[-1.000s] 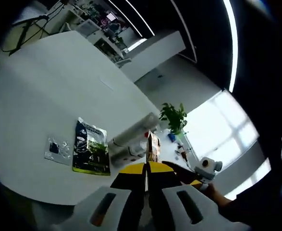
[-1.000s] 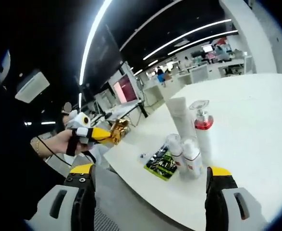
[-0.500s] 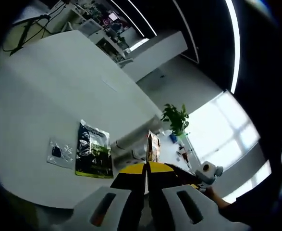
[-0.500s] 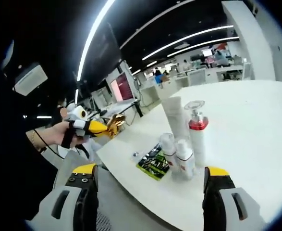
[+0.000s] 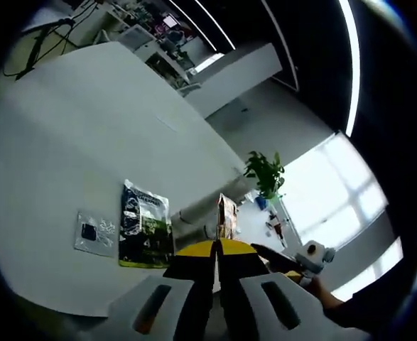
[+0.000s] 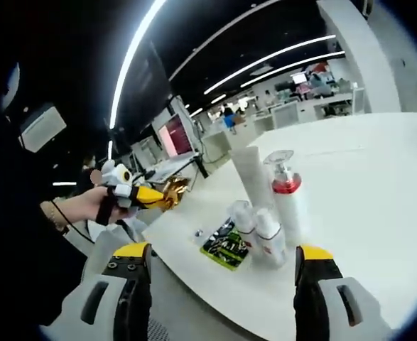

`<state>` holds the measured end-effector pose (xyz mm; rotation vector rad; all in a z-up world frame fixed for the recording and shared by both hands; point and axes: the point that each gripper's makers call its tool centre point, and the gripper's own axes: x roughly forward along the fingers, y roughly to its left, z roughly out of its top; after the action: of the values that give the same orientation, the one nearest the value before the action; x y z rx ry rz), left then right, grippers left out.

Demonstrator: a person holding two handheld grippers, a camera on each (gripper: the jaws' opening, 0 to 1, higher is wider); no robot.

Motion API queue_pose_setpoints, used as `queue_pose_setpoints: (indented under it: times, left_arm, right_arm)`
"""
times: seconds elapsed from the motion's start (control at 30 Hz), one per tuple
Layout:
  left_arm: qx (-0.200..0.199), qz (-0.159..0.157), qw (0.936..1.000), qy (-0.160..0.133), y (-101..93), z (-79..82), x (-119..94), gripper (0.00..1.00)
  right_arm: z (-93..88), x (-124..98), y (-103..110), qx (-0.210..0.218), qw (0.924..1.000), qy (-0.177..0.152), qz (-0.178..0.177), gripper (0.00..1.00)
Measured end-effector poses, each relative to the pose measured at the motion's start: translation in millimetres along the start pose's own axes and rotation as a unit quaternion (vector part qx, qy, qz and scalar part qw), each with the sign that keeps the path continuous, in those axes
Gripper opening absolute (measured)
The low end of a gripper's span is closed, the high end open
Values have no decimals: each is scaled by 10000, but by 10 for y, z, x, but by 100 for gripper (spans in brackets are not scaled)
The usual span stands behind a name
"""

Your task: Arrange the skincare products in the storage area until every visible bottle or jar stands upright without overlapping.

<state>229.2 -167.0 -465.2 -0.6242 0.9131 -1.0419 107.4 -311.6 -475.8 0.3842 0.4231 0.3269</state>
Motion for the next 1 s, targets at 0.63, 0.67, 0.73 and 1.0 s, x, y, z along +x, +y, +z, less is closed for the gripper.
queue_pose_setpoints:
  times: [0.63,0.67,0.73,1.0]
  left_arm:
    - [-120,499,9984,253,661,414,234,1]
    - [-137,512,9982,269,695,414,236,1]
    - [-173,557,9978,310,777,414,236,1]
    - [-232,708,9963,425,946,384,250,1]
  right_arm:
    - [7,14,-9,238,9997,-4,-109,97]
    - [9,14,-10,247,9996,-9,-113,98]
    - [13,12,-22,275,9995,-24,-137,98]
    - [-22,18,-41,249,9995,79,-196,99]
